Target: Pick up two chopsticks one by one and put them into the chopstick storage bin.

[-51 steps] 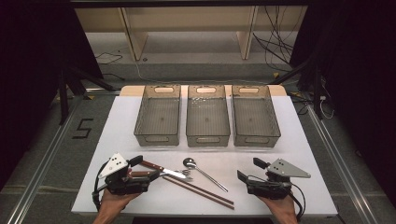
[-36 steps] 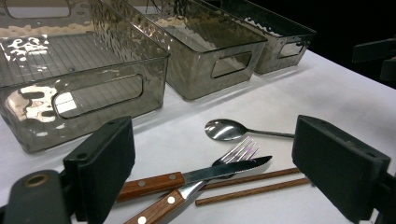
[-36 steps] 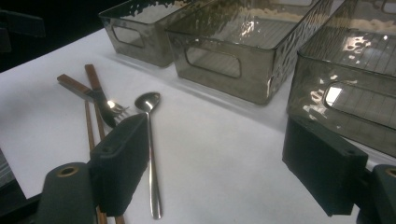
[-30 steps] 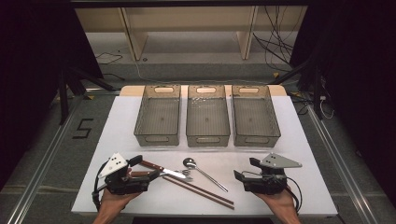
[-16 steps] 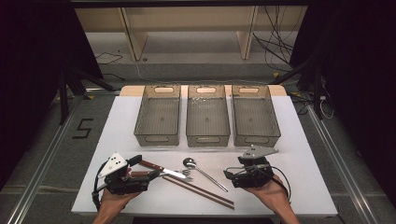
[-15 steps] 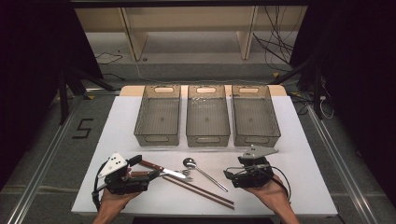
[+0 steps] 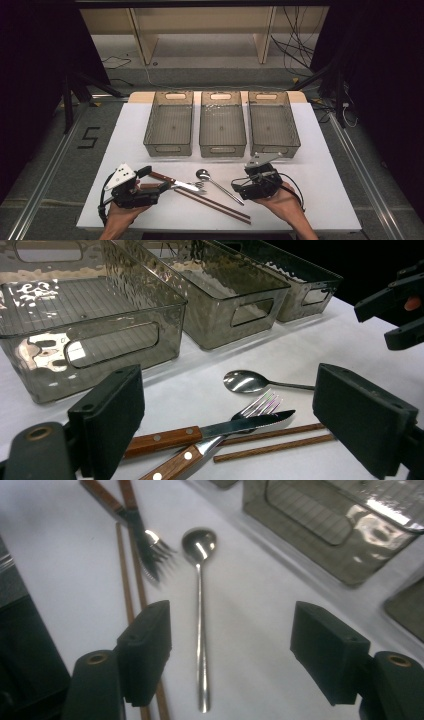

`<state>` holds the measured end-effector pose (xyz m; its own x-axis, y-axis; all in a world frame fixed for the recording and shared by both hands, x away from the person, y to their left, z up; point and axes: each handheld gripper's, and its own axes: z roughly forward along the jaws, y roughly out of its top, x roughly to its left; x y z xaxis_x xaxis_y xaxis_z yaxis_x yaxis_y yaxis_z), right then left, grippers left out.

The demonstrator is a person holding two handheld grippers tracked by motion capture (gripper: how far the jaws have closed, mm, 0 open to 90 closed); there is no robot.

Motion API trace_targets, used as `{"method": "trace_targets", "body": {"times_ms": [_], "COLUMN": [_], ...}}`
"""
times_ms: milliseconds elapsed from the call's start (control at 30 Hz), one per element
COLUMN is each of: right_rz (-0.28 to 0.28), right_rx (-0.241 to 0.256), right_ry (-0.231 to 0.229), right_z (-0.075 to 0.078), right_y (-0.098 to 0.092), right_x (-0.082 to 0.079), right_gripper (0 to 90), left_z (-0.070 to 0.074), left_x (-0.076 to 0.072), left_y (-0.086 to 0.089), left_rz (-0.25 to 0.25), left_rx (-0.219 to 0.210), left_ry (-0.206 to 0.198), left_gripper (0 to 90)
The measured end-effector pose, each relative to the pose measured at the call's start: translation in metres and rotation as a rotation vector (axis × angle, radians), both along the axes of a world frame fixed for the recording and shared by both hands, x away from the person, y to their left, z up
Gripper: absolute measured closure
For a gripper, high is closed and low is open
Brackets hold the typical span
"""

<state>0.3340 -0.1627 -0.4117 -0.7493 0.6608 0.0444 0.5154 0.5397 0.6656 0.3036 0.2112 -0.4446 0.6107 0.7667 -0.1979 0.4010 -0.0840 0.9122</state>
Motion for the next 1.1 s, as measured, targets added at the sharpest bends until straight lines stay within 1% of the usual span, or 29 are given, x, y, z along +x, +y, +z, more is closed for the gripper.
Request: {"method": "trace_targets", "body": {"times_ms": [33,67,133,167,200,233,267,300,367,400,433,467,533,567,600,767,800,867,900,967,1000,1100], "right_rz": [0.0,0.022,0.041,0.041,0.064,0.08,0.08,0.102,0.122,0.122,0.14,0.14,0.159,0.181,0.187,0.22,0.22,0.229,0.245,0.249,0.26,0.264], "right_rx": [0.0,-0.016,-0.03,-0.03,-0.052,-0.063,-0.063,-0.079,-0.097,-0.097,-0.118,-0.118,-0.14,-0.161,-0.171,-0.232,-0.232,-0.257,-0.276,-0.285,-0.307,-0.338], "right_ry": [0.0,0.016,0.037,0.037,0.052,0.058,0.058,0.072,0.085,0.085,0.106,0.106,0.121,0.133,0.142,0.182,0.182,0.199,0.202,0.207,0.22,0.235], "right_z": [0.0,0.0,-0.001,-0.001,-0.003,-0.004,-0.004,-0.005,-0.007,-0.007,-0.01,-0.01,-0.013,-0.016,-0.018,-0.026,-0.026,-0.029,-0.032,-0.033,-0.035,-0.038], "right_y": [0.0,0.004,0.008,0.008,0.013,0.014,0.014,0.018,0.022,0.022,0.026,0.026,0.03,0.034,0.036,0.044,0.044,0.047,0.049,0.05,0.051,0.052], "right_x": [0.0,0.0,-0.001,-0.001,-0.002,-0.002,-0.002,-0.003,-0.003,-0.003,-0.004,-0.004,-0.004,-0.005,-0.005,-0.005,-0.005,-0.005,-0.005,-0.005,-0.005,-0.005], "right_gripper": [33.6,35.3,37.1,37.1,38.9,39.8,39.8,42.0,44.0,44.0,45.6,45.6,47.8,49.0,51.4,56.9,56.9,58.7,60.8,62.1,64.0,67.3], "left_z": [0.0,0.0,0.0,0.0,0.0,0.0,0.0,0.0,0.0,0.0,0.0,0.0,0.0,0.0,0.0,0.0,0.0,0.0,0.0,0.0,0.0,0.0], "left_x": [0.0,0.0,0.0,0.0,0.0,0.0,0.0,0.0,0.0,0.0,0.0,0.0,0.0,0.0,0.0,0.0,0.0,0.0,0.0,0.0,0.0,0.0], "left_y": [0.0,0.0,0.0,0.0,0.0,0.0,0.0,0.0,0.0,0.0,0.0,0.001,0.0,0.001,0.001,0.0,0.0,0.0,0.0,0.0,0.0,0.001], "left_rz": [0.0,0.001,0.001,0.0,0.001,0.0,0.0,0.001,0.003,0.003,0.001,0.0,0.003,0.0,0.001,0.003,0.003,0.005,0.005,0.004,0.004,0.004], "left_rx": [0.0,0.0,0.0,-0.001,-0.001,0.001,0.001,0.001,-0.003,-0.003,0.001,0.004,0.0,0.004,0.004,-0.001,-0.001,-0.001,-0.002,0.0,-0.001,0.0], "left_ry": [0.0,0.002,0.002,0.001,0.001,0.0,0.0,-0.001,-0.002,-0.001,-0.001,-0.001,-0.002,-0.002,-0.003,-0.004,-0.003,-0.003,-0.004,-0.005,-0.005,-0.004], "left_gripper": [12.8,12.8,12.8,12.8,12.8,12.8,12.8,12.8,12.8,12.8,12.8,12.8,12.8,12.8,12.8,12.8,12.8,12.8,12.8,12.8,12.8,12.8]}}
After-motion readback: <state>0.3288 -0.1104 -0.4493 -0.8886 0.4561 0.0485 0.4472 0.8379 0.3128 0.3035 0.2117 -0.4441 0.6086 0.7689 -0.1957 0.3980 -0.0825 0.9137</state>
